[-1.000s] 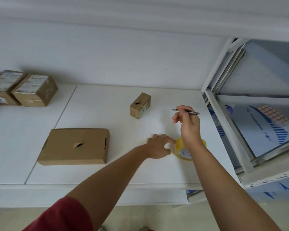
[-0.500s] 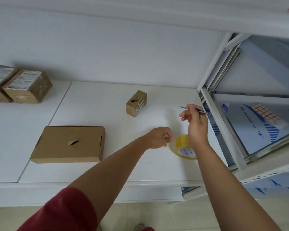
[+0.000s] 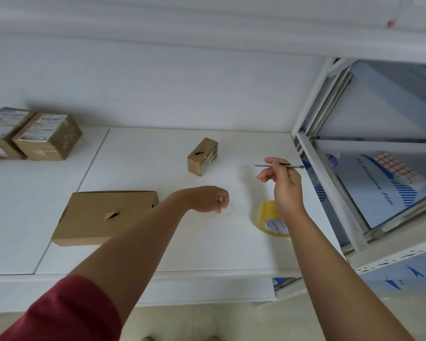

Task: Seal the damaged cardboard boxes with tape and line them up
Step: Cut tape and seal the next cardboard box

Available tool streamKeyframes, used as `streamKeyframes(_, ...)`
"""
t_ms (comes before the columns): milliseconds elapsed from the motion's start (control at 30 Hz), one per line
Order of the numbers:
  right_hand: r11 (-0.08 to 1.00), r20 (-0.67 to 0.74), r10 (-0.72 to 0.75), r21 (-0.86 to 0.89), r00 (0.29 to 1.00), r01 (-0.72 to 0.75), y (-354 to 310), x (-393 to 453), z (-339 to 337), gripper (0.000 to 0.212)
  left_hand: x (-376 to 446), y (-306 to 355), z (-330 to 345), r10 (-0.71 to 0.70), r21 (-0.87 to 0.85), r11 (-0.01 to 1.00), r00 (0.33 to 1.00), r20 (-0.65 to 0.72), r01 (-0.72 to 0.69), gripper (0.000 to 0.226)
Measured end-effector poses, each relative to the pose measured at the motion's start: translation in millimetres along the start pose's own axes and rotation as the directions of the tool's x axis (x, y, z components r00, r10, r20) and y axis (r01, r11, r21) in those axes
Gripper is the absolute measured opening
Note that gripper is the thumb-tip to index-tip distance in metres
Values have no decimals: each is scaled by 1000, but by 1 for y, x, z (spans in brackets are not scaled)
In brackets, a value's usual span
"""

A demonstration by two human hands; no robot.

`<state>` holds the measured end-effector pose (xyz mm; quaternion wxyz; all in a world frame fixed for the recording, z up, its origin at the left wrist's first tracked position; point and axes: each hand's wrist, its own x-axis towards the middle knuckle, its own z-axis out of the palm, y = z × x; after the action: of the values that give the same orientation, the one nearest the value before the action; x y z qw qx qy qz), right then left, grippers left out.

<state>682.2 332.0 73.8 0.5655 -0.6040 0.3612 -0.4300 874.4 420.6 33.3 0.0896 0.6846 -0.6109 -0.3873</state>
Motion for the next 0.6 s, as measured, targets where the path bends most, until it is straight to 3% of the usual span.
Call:
streamKeyframes(200, 995, 40, 48, -87, 998, -44, -4, 0, -3, 23, -6, 4, -5, 75, -39, 996, 985, -155, -82, 16)
streamKeyframes(400, 958, 194, 63, -288, 979, -5, -3, 2, -31, 21, -6, -1, -12, -49, 153, 987, 999, -6, 49, 26)
streamKeyframes(500, 962, 245, 75, -273, 967, -6, -3, 5, -38, 28, -8, -9, -7, -122, 7, 992, 992, -29, 122, 21)
streamKeyframes(600, 975, 228, 61, -223, 972, -8, -3, 6, -43, 27, -4, -6, 2, -115, -191, 977, 988, -102, 94, 34)
